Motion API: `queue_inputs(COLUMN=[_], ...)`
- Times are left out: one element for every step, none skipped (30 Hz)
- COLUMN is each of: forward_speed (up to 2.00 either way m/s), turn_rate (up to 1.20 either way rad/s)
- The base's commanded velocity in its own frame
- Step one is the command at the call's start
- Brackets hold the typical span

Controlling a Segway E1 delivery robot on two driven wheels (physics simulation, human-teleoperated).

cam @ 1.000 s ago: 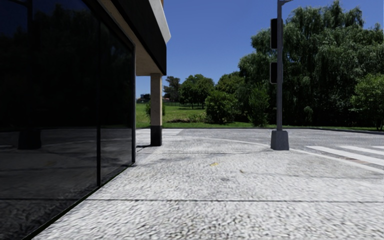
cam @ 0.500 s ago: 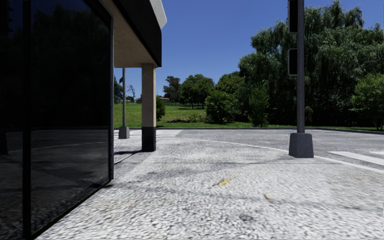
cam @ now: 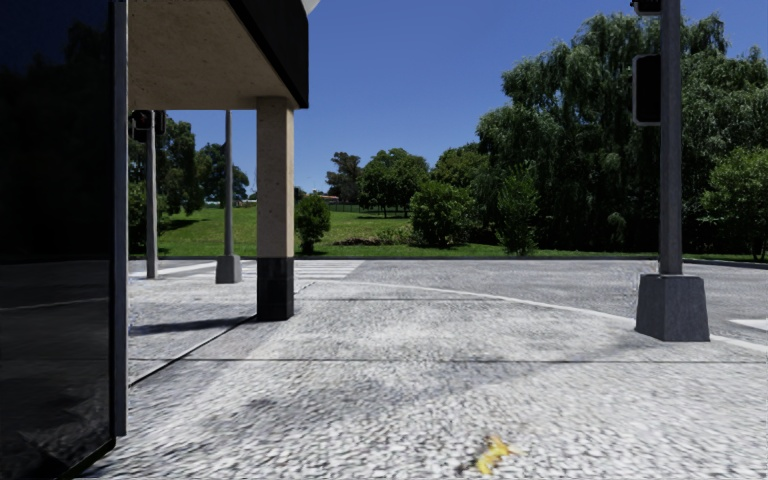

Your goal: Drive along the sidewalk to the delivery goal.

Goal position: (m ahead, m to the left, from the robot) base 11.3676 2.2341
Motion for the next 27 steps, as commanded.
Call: queue_inputs(forward_speed=[2.00, 2.00, 2.00, 2.00, 2.00, 2.00, 2.00, 2.00, 2.00, 2.00, 2.00, 2.00, 2.00, 2.00, 2.00, 2.00, 2.00, 2.00, 2.00, 2.00, 2.00, 2.00, 2.00, 2.00, 2.00, 2.00, 2.00], turn_rate=[0.00, 0.00, 0.00, 0.00, 0.00, 0.00, 0.00, 0.00, 0.00, 0.00, 0.00, 0.00, 0.00, 0.00, 0.00, 0.00, 0.00, 0.00, 0.00, 0.00, 0.00, 0.00, 0.00, 0.16, 0.25, 0.25, 0.27])
